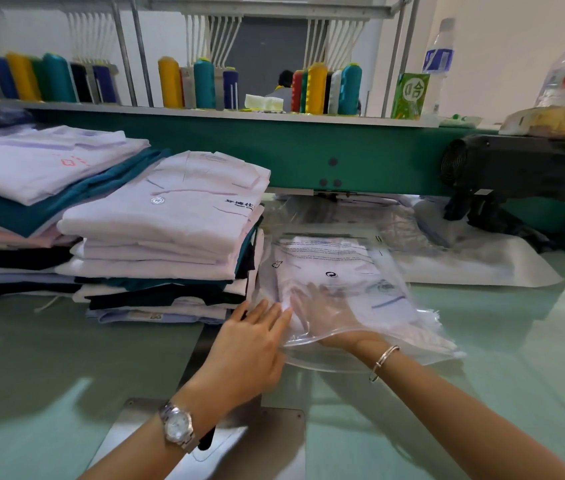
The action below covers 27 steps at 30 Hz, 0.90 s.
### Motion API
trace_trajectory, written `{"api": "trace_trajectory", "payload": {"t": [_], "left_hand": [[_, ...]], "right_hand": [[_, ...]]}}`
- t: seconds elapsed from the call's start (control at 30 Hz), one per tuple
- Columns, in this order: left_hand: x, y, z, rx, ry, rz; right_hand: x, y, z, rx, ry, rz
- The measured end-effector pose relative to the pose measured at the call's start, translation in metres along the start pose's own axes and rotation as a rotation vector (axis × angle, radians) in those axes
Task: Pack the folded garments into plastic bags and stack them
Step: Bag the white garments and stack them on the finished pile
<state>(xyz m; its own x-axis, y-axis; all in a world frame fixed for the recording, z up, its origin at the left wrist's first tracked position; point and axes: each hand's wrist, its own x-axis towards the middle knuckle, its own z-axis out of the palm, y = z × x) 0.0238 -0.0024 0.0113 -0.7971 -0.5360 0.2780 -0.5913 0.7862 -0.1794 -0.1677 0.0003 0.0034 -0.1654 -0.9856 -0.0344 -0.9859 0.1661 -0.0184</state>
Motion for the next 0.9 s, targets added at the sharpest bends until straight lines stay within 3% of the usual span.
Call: {"api": "trace_trajectory", "payload": {"t": [0.1, 0.23, 0.33, 0.37, 0.4, 0.47, 0.5, 0.57, 0.63, 0.7, 0.83, 0.9], "left_hand": [[0.004, 0.000, -0.020, -0.094, 0.096, 0.032], [0.048, -0.006, -0.046, -0.202, 0.170, -0.021], [0.114, -0.012, -0.047, -0.116, 0.035, -0.114], [0.134, -0.012, -0.045, -0.139, -0.032, -0.148], [0.152, -0.012, -0.042, -0.172, -0.082, -0.171], [0.184, -0.011, -0.027, -0.247, -0.071, -0.194], [0.198, -0.010, -0.017, -0.282, -0.069, -0.217], [0.222, -0.012, 0.002, -0.378, -0.240, -0.347], [0.237, -0.015, 0.026, -0.387, -0.357, -0.436], [0.244, -0.015, 0.052, -0.398, -0.325, -0.457], [0.241, -0.015, 0.093, -0.252, -0.309, -0.392], [0.239, -0.021, 0.101, -0.300, -0.313, -0.400]], "right_hand": [[-0.035, 0.000, -0.015, -0.004, -0.152, -0.117], [-0.089, 0.017, -0.067, 0.109, -0.544, -0.429], [-0.084, 0.029, -0.123, 0.523, -0.846, -0.633], [-0.074, 0.032, -0.139, 0.656, -0.846, -0.731], [-0.059, 0.036, -0.151, 0.778, -0.789, -0.793], [-0.017, 0.046, -0.164, 1.040, -0.576, -0.738], [0.007, 0.049, -0.163, 1.178, -0.433, -0.635], [0.059, 0.053, -0.148, 1.346, -0.134, -0.293], [0.097, 0.063, -0.114, 1.138, 0.083, -0.038], [0.116, 0.062, -0.079, 0.867, 0.097, 0.093], [0.141, 0.066, -0.017, 0.509, 0.131, 0.047], [0.148, 0.074, -0.001, 0.354, 0.175, 0.085]]}}
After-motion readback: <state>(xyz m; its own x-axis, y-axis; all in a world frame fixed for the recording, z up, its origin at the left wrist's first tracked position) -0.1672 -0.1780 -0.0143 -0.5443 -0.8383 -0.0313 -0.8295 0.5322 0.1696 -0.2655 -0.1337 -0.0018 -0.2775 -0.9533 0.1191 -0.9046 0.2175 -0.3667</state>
